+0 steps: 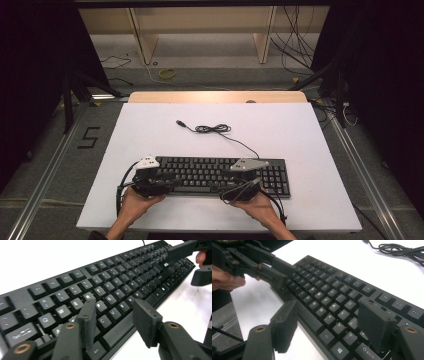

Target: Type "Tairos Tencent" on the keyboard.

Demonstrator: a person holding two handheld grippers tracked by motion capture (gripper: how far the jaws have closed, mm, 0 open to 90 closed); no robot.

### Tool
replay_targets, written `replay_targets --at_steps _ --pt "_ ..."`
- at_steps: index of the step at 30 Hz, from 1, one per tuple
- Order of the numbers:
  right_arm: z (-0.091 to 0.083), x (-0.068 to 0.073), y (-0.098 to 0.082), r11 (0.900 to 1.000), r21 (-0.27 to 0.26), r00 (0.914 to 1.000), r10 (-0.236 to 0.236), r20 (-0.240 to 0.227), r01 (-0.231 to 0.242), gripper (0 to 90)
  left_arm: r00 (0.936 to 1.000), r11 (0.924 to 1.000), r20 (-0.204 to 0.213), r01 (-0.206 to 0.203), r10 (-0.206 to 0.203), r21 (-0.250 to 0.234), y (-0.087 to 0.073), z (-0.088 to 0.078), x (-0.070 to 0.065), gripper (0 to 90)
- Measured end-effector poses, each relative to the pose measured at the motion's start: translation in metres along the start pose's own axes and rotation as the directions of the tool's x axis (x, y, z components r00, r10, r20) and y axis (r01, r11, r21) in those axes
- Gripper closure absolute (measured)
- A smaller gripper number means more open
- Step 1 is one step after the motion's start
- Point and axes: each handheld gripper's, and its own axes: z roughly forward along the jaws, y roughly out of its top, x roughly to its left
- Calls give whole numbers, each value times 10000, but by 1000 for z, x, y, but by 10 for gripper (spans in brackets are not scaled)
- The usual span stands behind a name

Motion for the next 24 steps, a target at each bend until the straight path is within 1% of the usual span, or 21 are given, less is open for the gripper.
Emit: replay_targets --at_steps 1,2,3,4,6,9,11,12,14,15,16,17,18,20,21,24 --pt "0 0 0 10000 -4 10000 9 -8 -9 332 10000 10000 -57 31 -31 -17 0 -1 1 504" --pt "0 0 0 10000 -4 10000 9 -8 -9 332 9999 9999 -113 122 -123 -75 0 -2 2 504" --pt "0 1 0 10000 -11 10000 26 -6 -26 333 9997 9998 -167 200 -201 -97 0 -3 3 472" --pt "0 1 1 10000 -14 10000 4 -13 -4 332 9992 9995 -248 310 -312 -117 0 -5 5 466" --pt "0 1 1 10000 -20 10000 -10 -6 10 333 9990 9993 -298 336 -340 -133 0 -6 7 460" --pt "1 1 2 10000 -20 10000 5 -5 -5 333 9980 9987 -402 476 -484 -199 0 -9 10 463" --pt "2 1 3 10000 -64 10000 -10 -20 10 334 9971 9980 -490 579 -590 -240 0 -11 12 487" --pt "3 1 5 10000 -96 10000 17 -22 -17 337 9965 9978 -554 609 -623 -255 0 -12 14 521" --pt "4 1 5 10000 -84 10000 21 -38 -22 338 9956 9974 -624 679 -693 -248 -1 -14 16 535" --pt "6 2 7 10000 -92 10000 -14 -44 14 341 9954 9976 -683 652 -667 -238 -1 -16 17 573" --pt "6 2 7 10000 -92 10000 -14 -44 14 341 9947 9972 -742 694 -712 -268 -1 -16 18 573" --pt "7 2 8 9999 -108 10000 -15 -64 14 343 9945 9974 -773 683 -701 -248 -2 -17 19 587" --pt "9 3 10 10000 -96 10000 -23 -80 22 349 9945 9979 -832 621 -636 -199 -2 -19 20 631" --pt "10 3 11 10000 -76 10000 -24 -79 24 352 9932 9982 -997 589 -601 -149 -2 -20 21 646" --pt "13 3 13 10000 -69 9999 -65 -105 64 364 9929 9986 -1063 526 -535 -112 -3 -21 22 691" --pt "17 3 15 9999 -5 9998 -139 -122 139 386 9910 9991 -1271 434 -425 41 -4 -23 25 741"
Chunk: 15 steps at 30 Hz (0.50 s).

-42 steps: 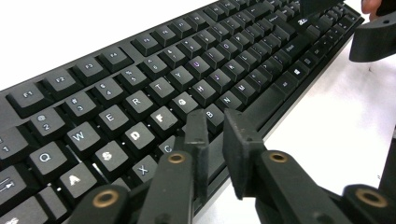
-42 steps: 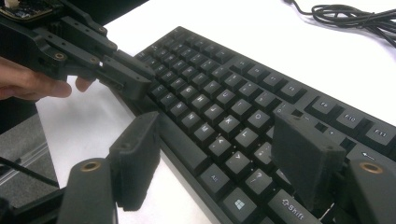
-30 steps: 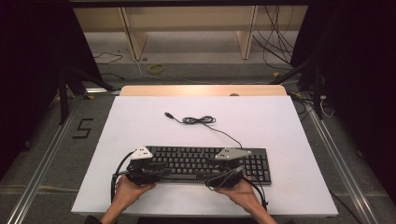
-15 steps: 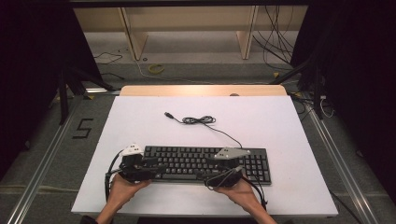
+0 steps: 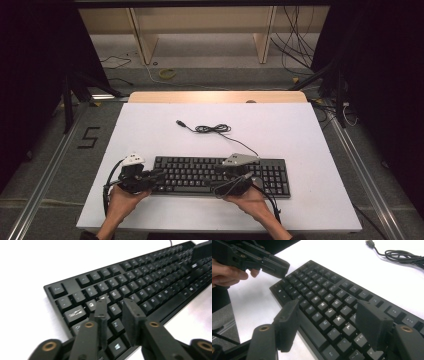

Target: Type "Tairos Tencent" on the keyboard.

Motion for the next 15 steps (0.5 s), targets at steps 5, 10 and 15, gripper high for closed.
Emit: replay_targets --at_steps 5,10,15 --pt "4 0 4 9999 85 10000 -54 21 54 439 9998 9996 -187 -37 42 276 -2 0 1 797" --pt "9 -1 9 9999 111 9999 -106 18 106 531 9996 9986 -249 -80 94 527 -3 2 1 846" --pt "18 -2 14 9996 266 9998 -110 150 106 656 9996 9976 -236 -136 152 675 -3 2 1 891"
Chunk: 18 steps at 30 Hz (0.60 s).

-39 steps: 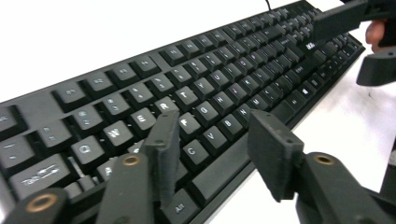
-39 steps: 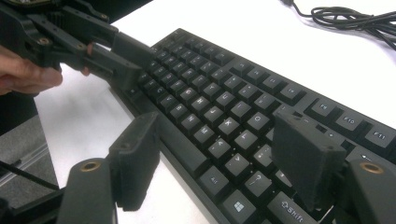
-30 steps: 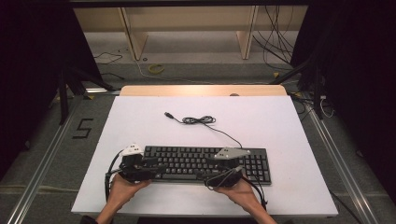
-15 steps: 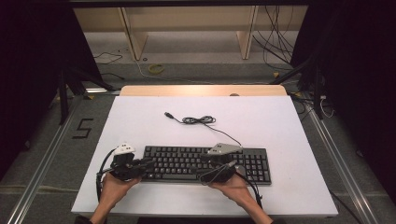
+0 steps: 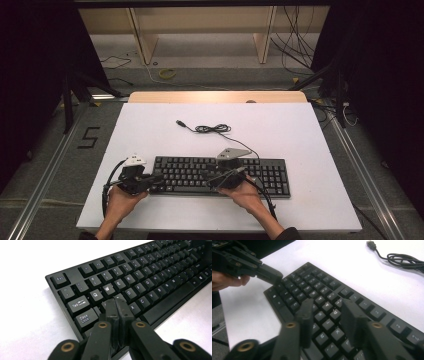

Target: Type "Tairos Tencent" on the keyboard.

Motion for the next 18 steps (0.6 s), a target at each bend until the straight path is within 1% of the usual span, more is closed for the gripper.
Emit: replay_targets --at_steps 3,7,8,9,10,13,15,18 --pt "7 1 3 9999 142 9999 -34 108 32 729 10000 10000 -5 -18 18 95 0 1 0 893" --pt "15 2 6 9996 251 9999 -120 122 117 798 10000 9998 -18 4 -3 207 -1 1 1 894" --pt "19 2 7 9994 344 9999 -51 98 47 826 10000 9998 -25 10 -10 219 -1 1 1 894" --pt "21 2 7 9994 351 9999 -81 111 77 841 10000 9998 -30 37 -36 208 -1 1 1 894" --pt "21 2 7 9994 351 9999 -81 111 77 841 10000 9997 -30 39 -38 222 -1 1 1 894" --pt "28 2 9 9989 472 9999 -71 120 66 882 10000 9994 -30 17 -16 331 -1 2 1 894" --pt "36 2 11 9984 557 9999 -71 112 65 900 10000 9993 -49 13 -12 385 -1 2 2 894" --pt "42 3 12 9979 638 9999 -60 90 54 900 10000 9992 -75 41 -38 407 -1 2 3 894"
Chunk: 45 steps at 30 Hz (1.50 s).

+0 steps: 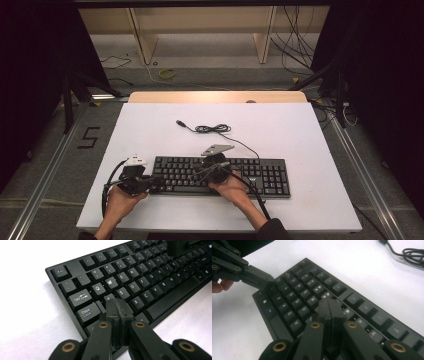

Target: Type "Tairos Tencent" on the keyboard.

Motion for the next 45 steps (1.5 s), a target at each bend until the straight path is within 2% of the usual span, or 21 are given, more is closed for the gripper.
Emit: replay_targets --at_steps 4,9,21,45 --pt "9 3 3 9998 179 10000 -23 13 23 900 10000 10000 -27 92 -92 -2 -1 0 1 894" --pt "18 4 6 9997 247 10000 1 4 -1 900 10000 9999 -71 13 -12 141 -1 1 2 894" --pt "32 6 6 9987 507 9999 57 96 -62 900 10000 9993 -65 27 -24 377 -1 3 2 894" --pt "38 5 5 9974 711 9998 94 185 -107 900 9999 9981 -108 21 -15 612 -3 6 2 896"
